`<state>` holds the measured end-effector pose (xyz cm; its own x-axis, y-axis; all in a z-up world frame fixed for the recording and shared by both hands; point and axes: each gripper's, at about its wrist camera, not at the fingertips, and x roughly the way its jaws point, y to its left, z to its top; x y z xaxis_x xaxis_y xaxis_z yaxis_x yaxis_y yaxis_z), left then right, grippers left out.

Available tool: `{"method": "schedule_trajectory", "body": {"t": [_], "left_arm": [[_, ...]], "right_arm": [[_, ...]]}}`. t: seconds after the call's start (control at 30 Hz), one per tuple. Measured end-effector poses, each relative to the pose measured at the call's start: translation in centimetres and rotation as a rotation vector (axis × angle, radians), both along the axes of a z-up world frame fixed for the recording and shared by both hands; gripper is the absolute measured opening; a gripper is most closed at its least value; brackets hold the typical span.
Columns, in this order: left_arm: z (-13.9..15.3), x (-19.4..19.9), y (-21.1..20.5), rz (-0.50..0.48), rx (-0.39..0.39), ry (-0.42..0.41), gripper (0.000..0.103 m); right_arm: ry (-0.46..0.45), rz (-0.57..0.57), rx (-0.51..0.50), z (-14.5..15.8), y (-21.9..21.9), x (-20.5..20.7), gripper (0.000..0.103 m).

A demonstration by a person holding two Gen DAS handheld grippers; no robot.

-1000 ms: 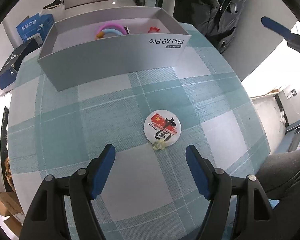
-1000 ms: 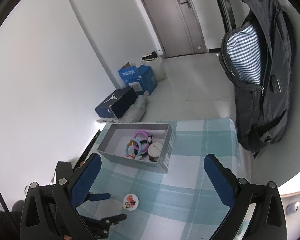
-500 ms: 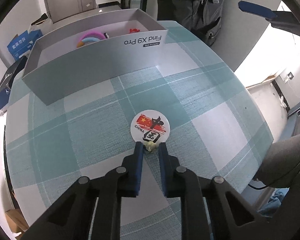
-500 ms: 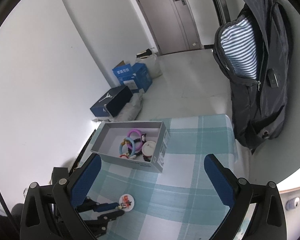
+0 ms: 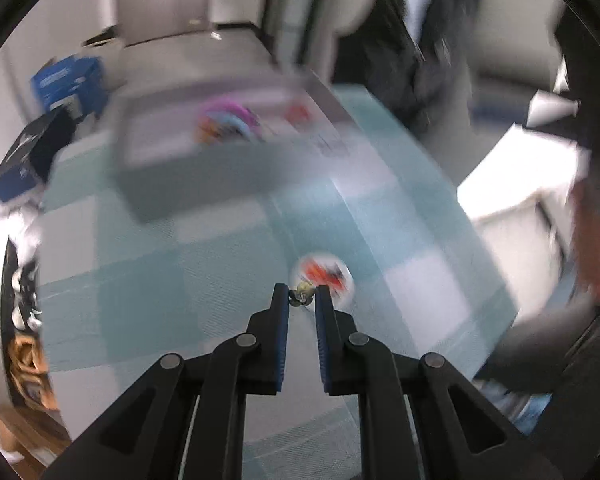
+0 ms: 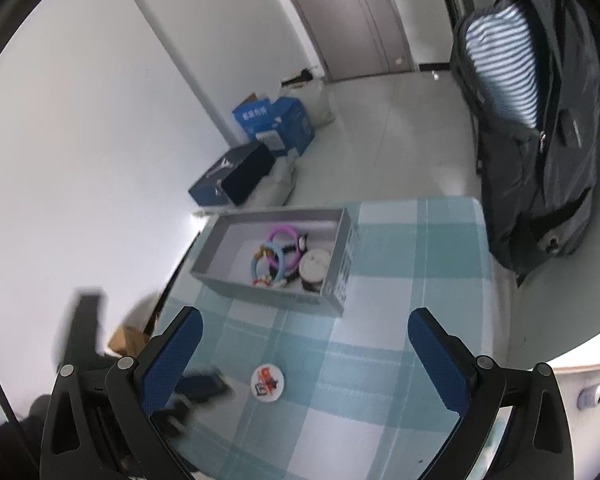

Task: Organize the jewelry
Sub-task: 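Grasp the China badge with the right gripper while the left gripper grasps the yellow charm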

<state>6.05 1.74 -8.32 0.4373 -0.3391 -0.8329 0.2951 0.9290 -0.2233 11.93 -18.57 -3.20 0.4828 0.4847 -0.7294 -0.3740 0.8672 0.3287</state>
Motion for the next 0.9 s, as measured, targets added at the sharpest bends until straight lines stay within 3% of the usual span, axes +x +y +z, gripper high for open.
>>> {"method": "schedule_trajectory", "body": {"t": [0.13, 0.33, 0.53, 0.9], "left_arm": [[2.8, 1.1, 4.2, 0.149, -0.045, -0.058, 0.009], [4.8, 2.2, 7.8, 0.271, -0.080, -0.107, 0.009], [4.8, 2.7, 8.6, 0.311, -0.096, -0.102, 0.009], [4.4, 2.8, 10.1, 0.337, -0.085, -0.081, 0.009]], "right_arm": [[0.007, 0.038, -0.079, -1.7, 1.6, -0.5, 0.103], [0.010, 0.165, -0.185, -4.6, 5.6, -2.2, 0.101], [0.037, 0.255, -0.301, -8.0, 9.1, -3.3, 0.096], [0.023, 0.323, -0.405, -10.9, 11.6, -4.6, 0.089]]}}
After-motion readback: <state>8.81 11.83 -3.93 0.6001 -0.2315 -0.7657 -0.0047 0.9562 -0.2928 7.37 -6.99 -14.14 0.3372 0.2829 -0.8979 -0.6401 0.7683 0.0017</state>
